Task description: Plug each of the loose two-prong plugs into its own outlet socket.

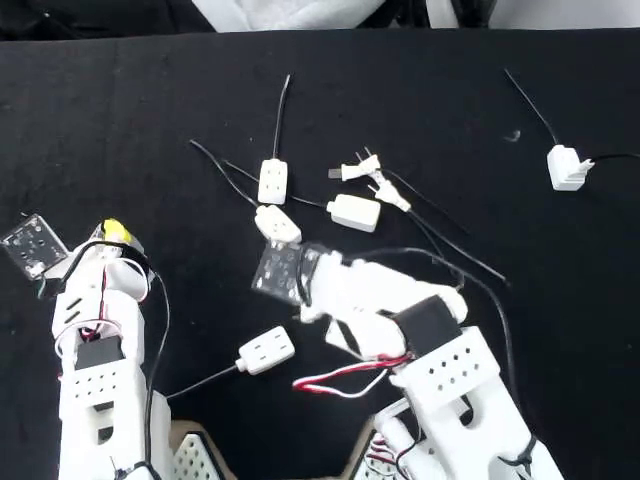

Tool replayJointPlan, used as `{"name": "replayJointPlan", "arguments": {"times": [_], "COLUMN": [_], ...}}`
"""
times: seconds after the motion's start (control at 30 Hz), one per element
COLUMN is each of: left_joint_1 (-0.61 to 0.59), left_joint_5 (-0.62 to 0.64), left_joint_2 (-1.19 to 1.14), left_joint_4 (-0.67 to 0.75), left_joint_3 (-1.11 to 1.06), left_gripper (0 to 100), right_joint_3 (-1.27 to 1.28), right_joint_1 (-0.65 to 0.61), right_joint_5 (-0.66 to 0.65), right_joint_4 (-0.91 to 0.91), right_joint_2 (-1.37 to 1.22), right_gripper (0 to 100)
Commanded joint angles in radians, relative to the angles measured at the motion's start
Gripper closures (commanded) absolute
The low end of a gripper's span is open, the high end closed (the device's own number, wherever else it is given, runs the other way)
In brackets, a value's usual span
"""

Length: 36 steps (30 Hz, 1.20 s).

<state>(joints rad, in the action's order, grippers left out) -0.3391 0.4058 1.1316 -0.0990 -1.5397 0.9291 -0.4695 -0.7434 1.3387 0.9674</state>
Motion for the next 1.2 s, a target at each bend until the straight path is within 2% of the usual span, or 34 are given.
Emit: {"name": "replayJointPlan", "arguments": {"times": [0.0, 0.17, 0.3, 0.4, 0.5, 0.57, 0.67, 0.83, 1.03, 1.17], "left_joint_1": [0.012, 0.027, 0.119, 0.186, 0.214, 0.22, 0.246, 0.328, 0.366, 0.381], "left_joint_5": [-0.008, -0.009, -0.018, -0.083, -0.091, -0.089, -0.087, -0.087, -0.095, -0.146], "left_joint_2": [0.008, 0.002, 0.012, 0.012, 0.014, 0.014, 0.066, 0.304, 0.697, 0.629], "left_joint_4": [0.012, 0.012, 0.012, 0.012, -0.002, -0.075, -0.265, -0.528, -0.545, -0.531], "left_joint_3": [0.004, 0.004, -0.019, -0.019, -0.004, 0.036, 0.119, 0.162, -0.008, -0.016], "left_gripper": [97, 97, 97, 97, 97, 97, 97, 97, 97, 97], "right_joint_3": [0.085, 0.205, 0.147, 0.114, 0.114, 0.136, 0.188, 0.275, 0.325, 0.332], "right_joint_1": [0.049, 0.127, 0.012, -0.084, -0.097, -0.101, -0.129, -0.172, -0.175, -0.175], "right_joint_5": [0.034, 0.04, 0.115, 0.164, 0.207, 0.242, 0.292, 0.302, 0.313, 0.342], "right_joint_4": [-0.103, -0.308, -0.325, -0.371, -0.479, -0.548, -0.661, -0.758, -0.764, -0.763], "right_joint_2": [-0.004, -0.004, -0.004, -0.004, -0.004, -0.004, -0.004, -0.004, -0.004, 0.01], "right_gripper": [98.8, 98.8, 98.8, 98.8, 98.8, 98.8, 98.8, 98.8, 98.8, 98.8]}}
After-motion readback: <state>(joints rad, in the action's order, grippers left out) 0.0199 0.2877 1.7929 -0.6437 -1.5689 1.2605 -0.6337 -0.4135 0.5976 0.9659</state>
